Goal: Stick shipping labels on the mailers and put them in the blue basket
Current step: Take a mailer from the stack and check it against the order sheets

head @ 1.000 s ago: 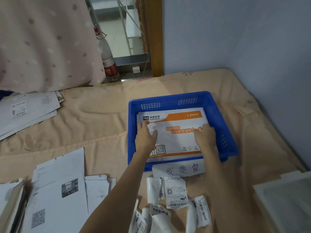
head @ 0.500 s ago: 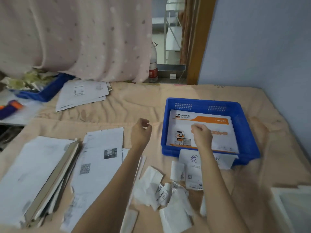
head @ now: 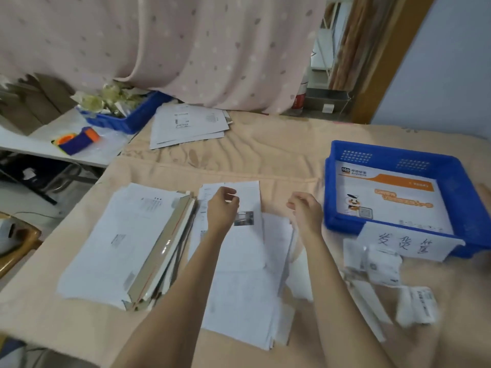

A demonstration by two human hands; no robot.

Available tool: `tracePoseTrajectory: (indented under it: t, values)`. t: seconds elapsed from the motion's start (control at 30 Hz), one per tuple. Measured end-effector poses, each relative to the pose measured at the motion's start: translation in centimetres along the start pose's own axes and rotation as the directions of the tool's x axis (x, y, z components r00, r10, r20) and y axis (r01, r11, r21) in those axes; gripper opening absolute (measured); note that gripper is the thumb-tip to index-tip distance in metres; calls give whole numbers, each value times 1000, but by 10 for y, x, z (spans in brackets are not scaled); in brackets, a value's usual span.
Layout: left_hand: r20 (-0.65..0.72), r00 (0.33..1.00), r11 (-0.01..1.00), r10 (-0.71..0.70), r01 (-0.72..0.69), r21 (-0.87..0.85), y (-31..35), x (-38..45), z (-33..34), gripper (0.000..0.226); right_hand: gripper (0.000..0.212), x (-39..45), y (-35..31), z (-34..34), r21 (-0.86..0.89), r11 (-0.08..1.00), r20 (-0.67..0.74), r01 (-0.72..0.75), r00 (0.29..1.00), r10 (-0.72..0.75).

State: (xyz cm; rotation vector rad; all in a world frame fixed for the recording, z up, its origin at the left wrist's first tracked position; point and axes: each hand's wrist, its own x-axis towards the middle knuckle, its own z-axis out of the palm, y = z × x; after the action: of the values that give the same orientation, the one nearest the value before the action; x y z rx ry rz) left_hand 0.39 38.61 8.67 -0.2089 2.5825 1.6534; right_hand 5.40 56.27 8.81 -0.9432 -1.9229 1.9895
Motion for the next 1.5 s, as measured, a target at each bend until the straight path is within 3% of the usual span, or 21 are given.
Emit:
tracePoseTrajectory:
  t: [0.2,0.57,0.73,0.93,1.13,1.3,1.5]
  values:
    - [50,998,998,-37,35,45,-62,26,-73,11,10,-32,33,86,-26,995,-35,-95,995,94]
    - [-26,981,968,-195,196,159,-148,65,-184,17,12,-76,67,205,-16,974,-47,-224,974,223]
    - [-55,976,949,-213,220,227,-163,64,-209,24,10,-90,81,235,-159,950,-3,-269,962,272]
    - [104,972,915,-210,158,370,-184,50,-211,42,17,-104,103,265,-385,882,48,-271,949,312]
    - [127,972,871,-200,117,476,-183,47,-204,57,20,-104,102,275,-597,774,53,-210,953,300]
    - [75,985,832,-154,88,548,-179,45,-198,61,15,-103,93,286,-519,840,196,-160,934,299]
    - [16,999,791,50,-50,610,-169,49,-200,68,20,-100,102,278,-210,916,194,-342,904,381]
